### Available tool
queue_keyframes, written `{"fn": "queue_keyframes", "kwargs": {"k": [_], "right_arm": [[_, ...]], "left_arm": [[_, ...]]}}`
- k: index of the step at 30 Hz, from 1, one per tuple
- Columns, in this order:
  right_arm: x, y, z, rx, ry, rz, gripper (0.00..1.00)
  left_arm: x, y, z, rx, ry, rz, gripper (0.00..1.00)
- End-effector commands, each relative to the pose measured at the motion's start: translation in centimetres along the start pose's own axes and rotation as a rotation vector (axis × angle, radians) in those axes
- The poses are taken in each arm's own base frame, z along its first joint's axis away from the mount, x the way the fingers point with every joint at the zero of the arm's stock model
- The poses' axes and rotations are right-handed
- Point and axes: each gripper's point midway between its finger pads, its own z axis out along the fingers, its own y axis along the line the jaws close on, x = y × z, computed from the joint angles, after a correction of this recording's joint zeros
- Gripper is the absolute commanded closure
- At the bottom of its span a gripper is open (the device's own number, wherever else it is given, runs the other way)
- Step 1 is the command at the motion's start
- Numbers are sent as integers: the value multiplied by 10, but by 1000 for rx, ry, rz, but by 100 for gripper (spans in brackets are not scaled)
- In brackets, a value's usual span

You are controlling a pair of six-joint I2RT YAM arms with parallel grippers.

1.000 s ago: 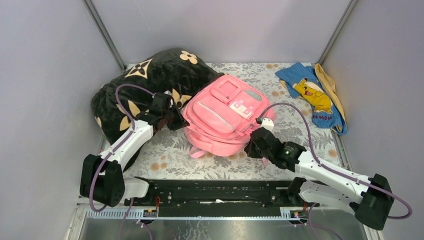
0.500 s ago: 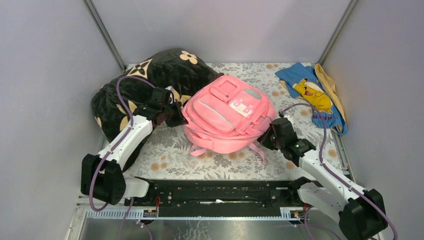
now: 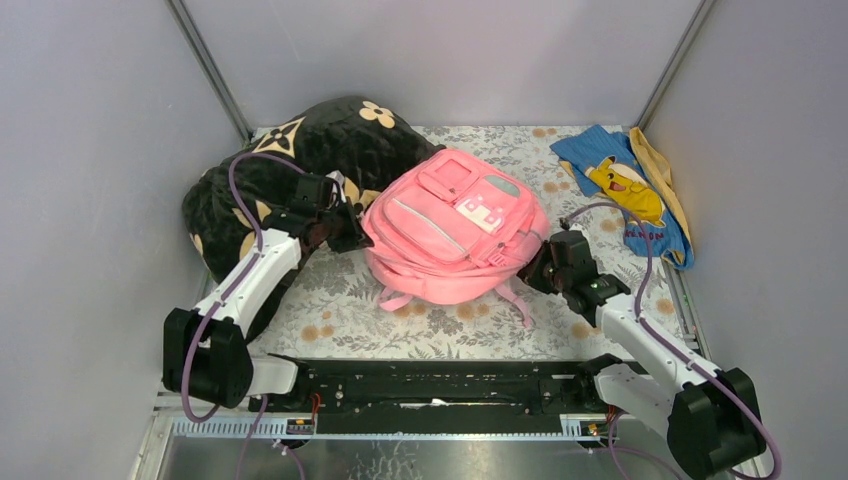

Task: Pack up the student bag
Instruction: Zip the student bag at the center of the board, then reset both arms

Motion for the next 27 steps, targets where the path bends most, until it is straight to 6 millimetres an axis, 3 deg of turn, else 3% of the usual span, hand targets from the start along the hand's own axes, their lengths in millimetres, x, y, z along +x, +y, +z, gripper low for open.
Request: {"fn": "queue_keyframes", "kwargs": {"k": [1,2,3,5,6,10,14,16,18,22,27], "right_arm": [[-45,-25,-8,96,-165,-83,60],[-50,-11,-13,37,-176,-94,40],[-57,-1,-21,-2,-194,-105,26],[-82,16,-46,-20,-258,-130,8],[-98,20,-60,4,-300,-136,1],[-173,39,-121,138,-451,-198,0],[-246,56,-194,254,-668,-123,0],[-265,66,-224,219,-772,-90,0],[-272,83,-244,120,-845,-151,0],[-267,90,-244,44,-900,-239,0],[-257,94,-231,4,-829,-226,0]], "left_arm": [[-54,28,-8,-79,-190,39,100],[-53,14,-7,-12,-176,47,100],[-53,0,-8,52,-161,70,94],[-63,-20,-20,108,-171,124,43],[-73,-27,-30,107,-201,151,29],[-131,-48,-95,31,-461,183,2],[-162,-83,-158,97,-648,187,1],[-166,-98,-182,142,-693,205,1],[-167,-105,-199,168,-730,208,1],[-160,-107,-219,189,-788,213,1],[-151,-103,-214,192,-758,205,1]]}}
